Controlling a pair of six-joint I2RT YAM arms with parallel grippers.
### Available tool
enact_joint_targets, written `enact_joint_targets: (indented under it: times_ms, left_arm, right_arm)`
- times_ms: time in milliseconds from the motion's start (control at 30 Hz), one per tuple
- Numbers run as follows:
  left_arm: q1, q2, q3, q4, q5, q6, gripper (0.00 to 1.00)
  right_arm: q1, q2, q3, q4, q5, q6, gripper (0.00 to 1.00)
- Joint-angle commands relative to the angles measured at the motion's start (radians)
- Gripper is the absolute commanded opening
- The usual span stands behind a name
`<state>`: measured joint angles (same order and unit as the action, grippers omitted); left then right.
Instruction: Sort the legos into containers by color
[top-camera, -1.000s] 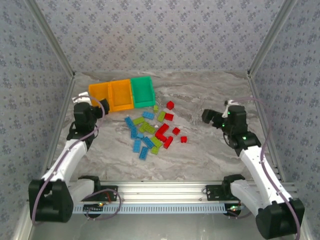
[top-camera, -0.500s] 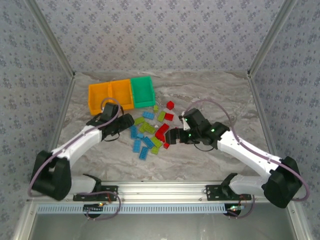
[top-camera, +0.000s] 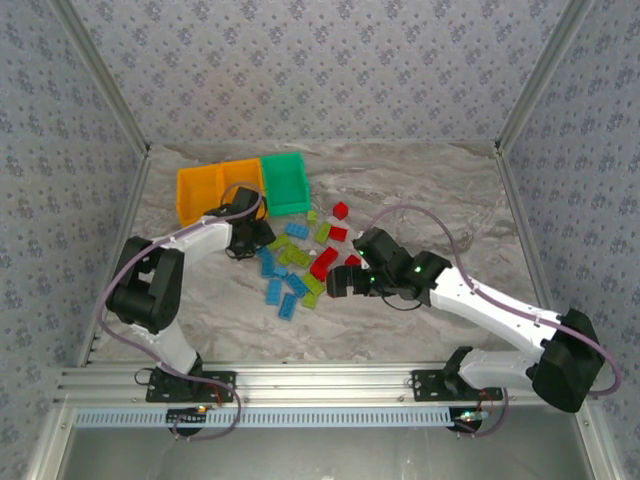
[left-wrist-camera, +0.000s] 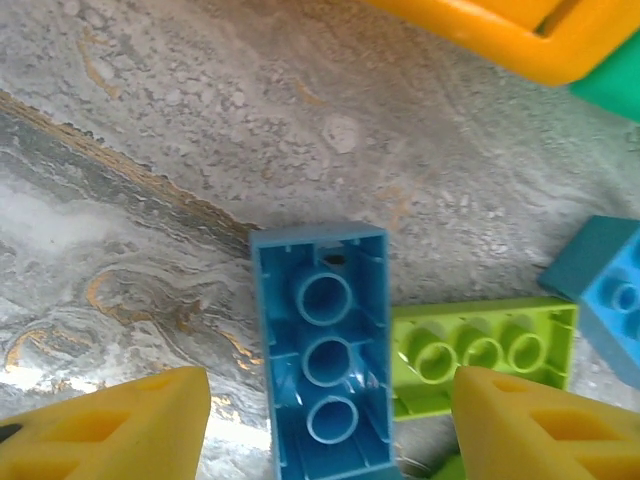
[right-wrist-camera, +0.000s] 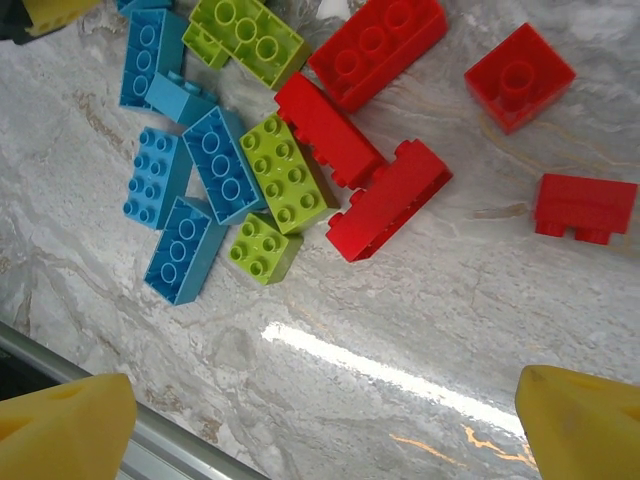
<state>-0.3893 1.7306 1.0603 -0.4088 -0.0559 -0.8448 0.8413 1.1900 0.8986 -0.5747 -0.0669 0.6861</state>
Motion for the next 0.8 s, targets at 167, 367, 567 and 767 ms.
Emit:
enact_joint_targets:
  times_ms: [167,367,567,767]
  left_arm:
    - [-0.009,0.042,0.025,-0.078,-0.057,0.036,0.41]
    - [-0.01,-0.079,0.024,-0.12,-0.07,0.048,0.31]
    - [0.027,-0.292,0.074,-0.164,-0.264,0.128,0.3]
    - [0.217,-0.219,0.176,-0.05,-0.26,0.215,0.3]
  right_arm:
    - [0.005,-0.063,-0.016,-0.05,0.068,0.026,1.0]
    - [0.004,-0.052,-0.012,-0.042,0.068,0.035,1.0]
    - [0.004,-0.054,-0.001,-0.042,0.086,0.028,1.0]
    - [0.004,-0.054,-0.006,-0.04,0.076,0.036,1.0]
